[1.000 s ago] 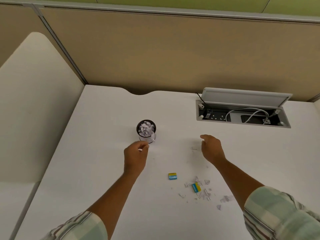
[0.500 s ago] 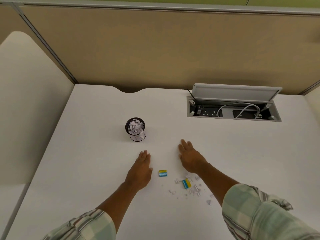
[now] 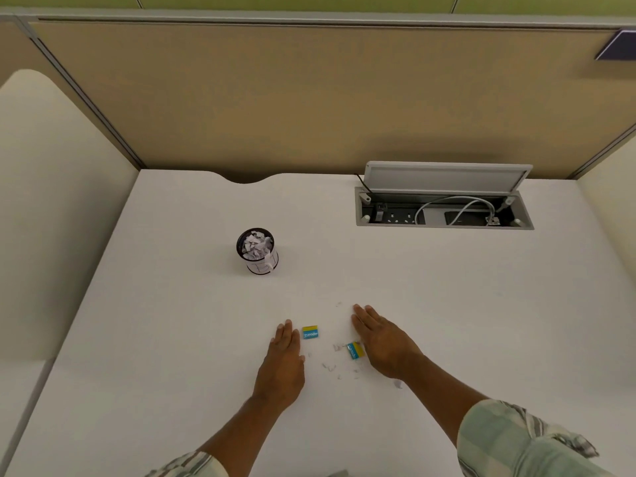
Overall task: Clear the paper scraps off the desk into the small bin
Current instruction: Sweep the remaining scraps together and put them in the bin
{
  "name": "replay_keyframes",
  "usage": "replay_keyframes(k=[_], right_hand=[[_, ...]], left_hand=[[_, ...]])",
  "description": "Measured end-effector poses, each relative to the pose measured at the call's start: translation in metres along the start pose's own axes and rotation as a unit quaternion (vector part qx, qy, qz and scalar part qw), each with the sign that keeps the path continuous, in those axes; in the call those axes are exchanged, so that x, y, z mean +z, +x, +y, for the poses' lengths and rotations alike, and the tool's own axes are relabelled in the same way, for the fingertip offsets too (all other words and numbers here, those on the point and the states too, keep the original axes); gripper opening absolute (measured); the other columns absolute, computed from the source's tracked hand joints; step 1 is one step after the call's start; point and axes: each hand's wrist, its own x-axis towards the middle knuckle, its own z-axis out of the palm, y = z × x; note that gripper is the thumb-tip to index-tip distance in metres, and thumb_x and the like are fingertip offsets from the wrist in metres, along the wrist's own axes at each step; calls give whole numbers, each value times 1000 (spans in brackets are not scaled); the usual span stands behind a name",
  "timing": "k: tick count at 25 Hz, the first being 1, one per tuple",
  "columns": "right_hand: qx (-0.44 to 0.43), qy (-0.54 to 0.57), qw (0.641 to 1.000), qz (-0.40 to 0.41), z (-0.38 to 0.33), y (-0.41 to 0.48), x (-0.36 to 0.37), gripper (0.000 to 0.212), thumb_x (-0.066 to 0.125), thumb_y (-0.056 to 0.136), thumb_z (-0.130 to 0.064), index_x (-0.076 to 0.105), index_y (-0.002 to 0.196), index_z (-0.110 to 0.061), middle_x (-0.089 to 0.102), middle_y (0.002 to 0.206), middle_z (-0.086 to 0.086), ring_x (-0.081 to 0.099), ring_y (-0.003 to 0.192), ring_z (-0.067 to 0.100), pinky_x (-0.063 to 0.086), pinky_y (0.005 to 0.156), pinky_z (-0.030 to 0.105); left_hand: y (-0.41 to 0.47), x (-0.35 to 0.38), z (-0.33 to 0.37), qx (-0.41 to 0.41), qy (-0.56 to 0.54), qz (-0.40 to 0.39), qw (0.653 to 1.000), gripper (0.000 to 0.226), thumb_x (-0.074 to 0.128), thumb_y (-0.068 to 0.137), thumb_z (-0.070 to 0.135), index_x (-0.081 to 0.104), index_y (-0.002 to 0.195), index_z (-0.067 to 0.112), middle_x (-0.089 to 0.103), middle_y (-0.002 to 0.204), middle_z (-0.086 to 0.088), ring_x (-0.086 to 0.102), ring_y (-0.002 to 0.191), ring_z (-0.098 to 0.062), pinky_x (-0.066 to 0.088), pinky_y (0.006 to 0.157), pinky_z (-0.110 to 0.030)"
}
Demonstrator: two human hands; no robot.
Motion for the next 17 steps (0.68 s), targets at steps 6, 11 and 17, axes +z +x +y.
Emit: replay_keyframes(k=[6, 11, 17], right_hand=[[-6, 2, 1000, 7, 11, -56, 23, 63, 27, 103, -13, 5, 162, -17, -10, 170, -2, -7, 158, 19, 4, 128, 32], [5, 2, 1000, 7, 15, -87, 34, 63, 25, 102, -15, 6, 162, -20, -11, 170, -4, -8, 157, 17, -1, 125, 31], [68, 47, 994, 74, 3, -82, 26, 49, 34, 103, -46, 45, 146, -25, 30, 165, 0, 33, 149, 20, 28, 118, 37]], left_hand=[[-39, 32, 30, 7, -9, 9, 1000, 59, 27, 108, 25, 8, 161, 7, -12, 171, -9, -11, 159, -23, 3, 130, -33], [-71, 56, 49, 63, 28, -15, 997, 63, 26, 108, 30, 3, 162, 9, -14, 171, -7, -12, 159, -23, 4, 131, -34], [-66, 31, 55, 24, -70, 86, 994, 45, 42, 107, 32, 50, 149, 18, 45, 158, 2, 37, 149, -13, 23, 123, -21]])
